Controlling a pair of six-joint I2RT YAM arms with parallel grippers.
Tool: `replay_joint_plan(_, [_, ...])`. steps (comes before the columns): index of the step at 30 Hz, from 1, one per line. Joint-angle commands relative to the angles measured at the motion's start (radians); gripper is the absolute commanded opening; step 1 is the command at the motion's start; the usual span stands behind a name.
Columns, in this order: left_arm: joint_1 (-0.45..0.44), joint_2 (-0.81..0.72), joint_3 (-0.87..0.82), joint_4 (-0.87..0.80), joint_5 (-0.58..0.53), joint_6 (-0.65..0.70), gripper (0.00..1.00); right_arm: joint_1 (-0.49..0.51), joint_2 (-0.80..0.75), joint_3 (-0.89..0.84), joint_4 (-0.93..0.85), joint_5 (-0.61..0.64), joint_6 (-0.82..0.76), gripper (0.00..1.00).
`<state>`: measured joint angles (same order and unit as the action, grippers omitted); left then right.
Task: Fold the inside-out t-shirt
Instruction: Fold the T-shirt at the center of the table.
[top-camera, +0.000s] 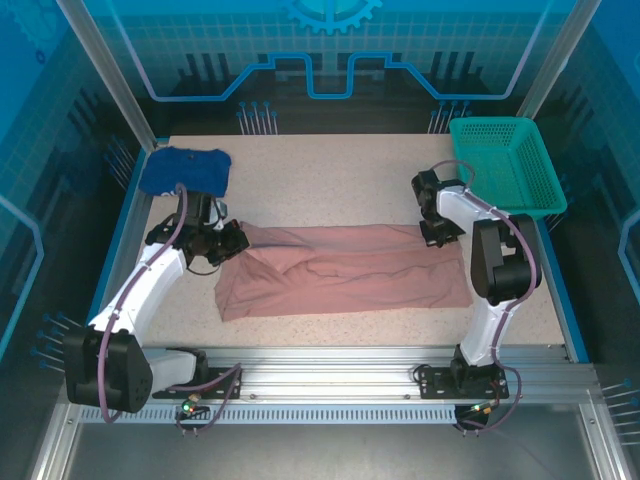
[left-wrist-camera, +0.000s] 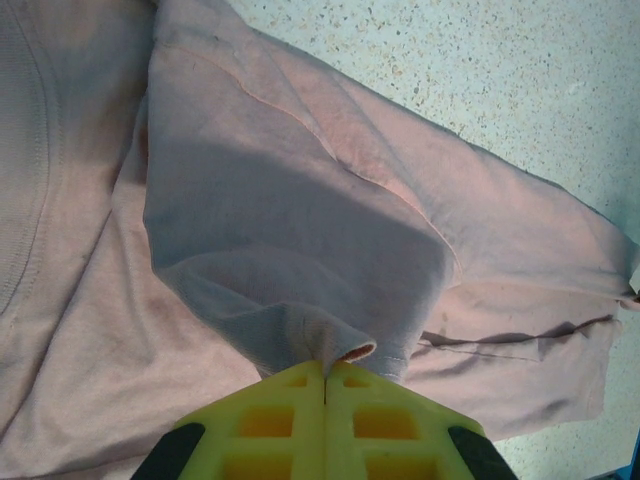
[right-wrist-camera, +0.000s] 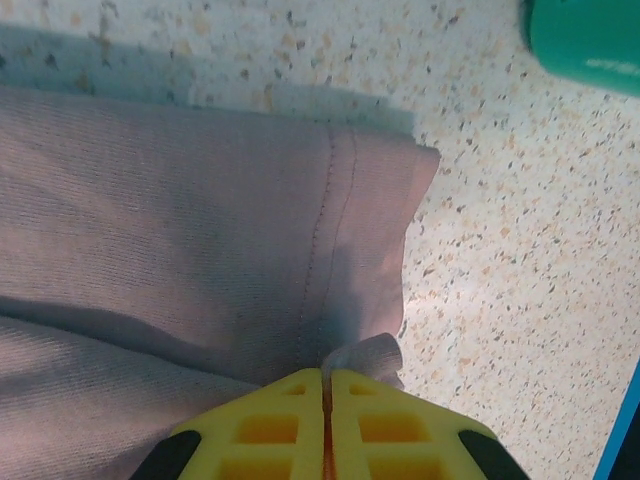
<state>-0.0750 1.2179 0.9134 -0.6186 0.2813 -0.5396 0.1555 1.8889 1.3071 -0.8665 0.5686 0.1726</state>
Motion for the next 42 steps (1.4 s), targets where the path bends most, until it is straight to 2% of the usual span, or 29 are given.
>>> replay_joint_plan(1, [-0.006, -0.028, -0.008, -0.032, -0.006, 0.029, 0.0, 0.011, -0.039, -0.012, -0.044, 0.018, 0.028, 0.09])
replay_joint_plan(14, [-0.006, -0.033, -0.029, -0.026, -0.004, 0.024, 0.0, 0.015, -0.031, -0.038, -0.05, 0.034, 0.042, 0.12])
replay_joint_plan(21, [-0.007, -0.031, -0.058, -0.003, 0.009, 0.007, 0.0, 0.035, -0.065, -0.057, -0.058, -0.003, 0.068, 0.26])
replay_joint_plan(26, [-0.01, -0.027, -0.061, 0.0, 0.01, 0.008, 0.0, 0.041, -0.157, -0.074, -0.014, -0.101, 0.08, 0.35])
replay_joint_plan(30, [-0.011, -0.028, -0.06, 0.001, 0.009, 0.01, 0.0, 0.029, -0.147, -0.054, 0.031, -0.159, 0.088, 0.4])
replay_joint_plan(35, [-0.012, -0.026, -0.062, 0.008, 0.013, 0.009, 0.0, -0.007, -0.055, -0.014, 0.042, -0.19, 0.087, 0.38])
replay_joint_plan(42, [-0.011, -0.026, -0.061, -0.006, 0.012, 0.012, 0.0, -0.031, -0.039, -0.097, 0.017, -0.199, 0.118, 0.29])
